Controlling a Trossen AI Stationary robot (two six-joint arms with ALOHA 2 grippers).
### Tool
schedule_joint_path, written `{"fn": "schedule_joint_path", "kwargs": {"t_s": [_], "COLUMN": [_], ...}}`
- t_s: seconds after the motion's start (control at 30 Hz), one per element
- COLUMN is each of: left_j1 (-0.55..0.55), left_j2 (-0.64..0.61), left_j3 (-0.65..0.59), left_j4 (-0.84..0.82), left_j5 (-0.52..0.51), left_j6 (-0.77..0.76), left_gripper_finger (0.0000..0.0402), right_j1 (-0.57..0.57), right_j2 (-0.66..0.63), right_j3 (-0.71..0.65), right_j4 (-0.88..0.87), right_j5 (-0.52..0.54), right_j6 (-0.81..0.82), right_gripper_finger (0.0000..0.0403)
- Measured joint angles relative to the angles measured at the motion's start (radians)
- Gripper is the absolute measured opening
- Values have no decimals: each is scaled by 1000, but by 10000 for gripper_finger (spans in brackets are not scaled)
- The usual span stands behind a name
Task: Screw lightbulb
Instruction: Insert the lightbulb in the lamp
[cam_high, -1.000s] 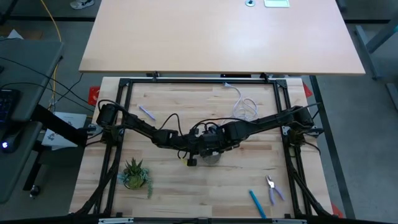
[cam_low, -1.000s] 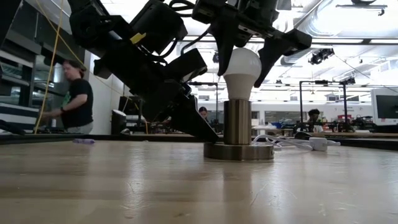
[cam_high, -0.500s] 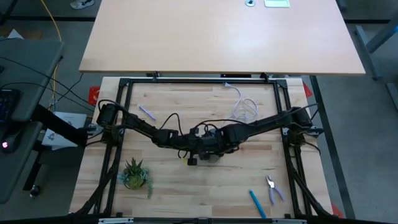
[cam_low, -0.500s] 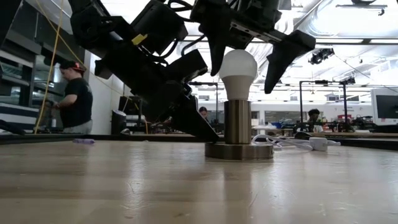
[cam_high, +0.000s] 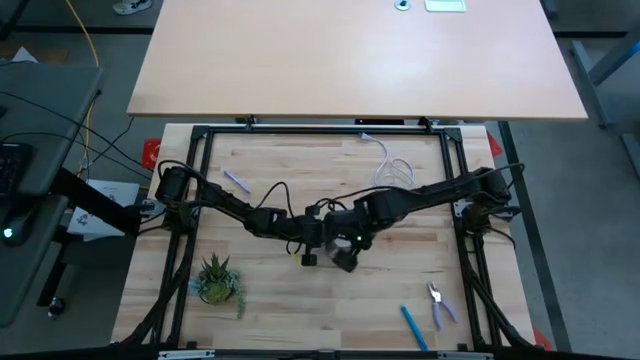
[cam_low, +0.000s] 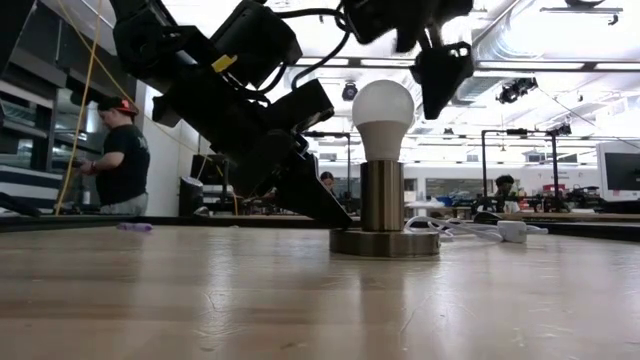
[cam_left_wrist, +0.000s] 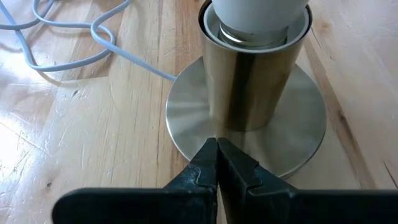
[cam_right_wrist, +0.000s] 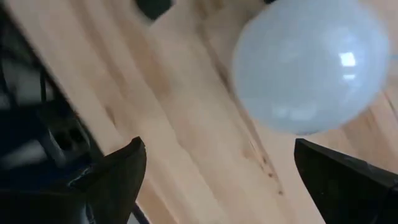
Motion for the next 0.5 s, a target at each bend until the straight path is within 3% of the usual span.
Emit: {"fn": "schedule_joint_path", "kwargs": {"t_s": [0.2,0.5], "left_j1": [0,0], "left_j2": [0,0], "left_j3": [0,0], "left_j4": [0,0], "left_j5": [1,-4], "left_j6": [0,0], "left_gripper_finger": [0,0], "right_j1": [0,-41], "right_j2": [-3,-9], "right_j3": [0,20], "right_j4": [-102,-95], "right_j5": [-7,165], "right_j6": [-402,-530], "right_gripper_finger": [393,393]}}
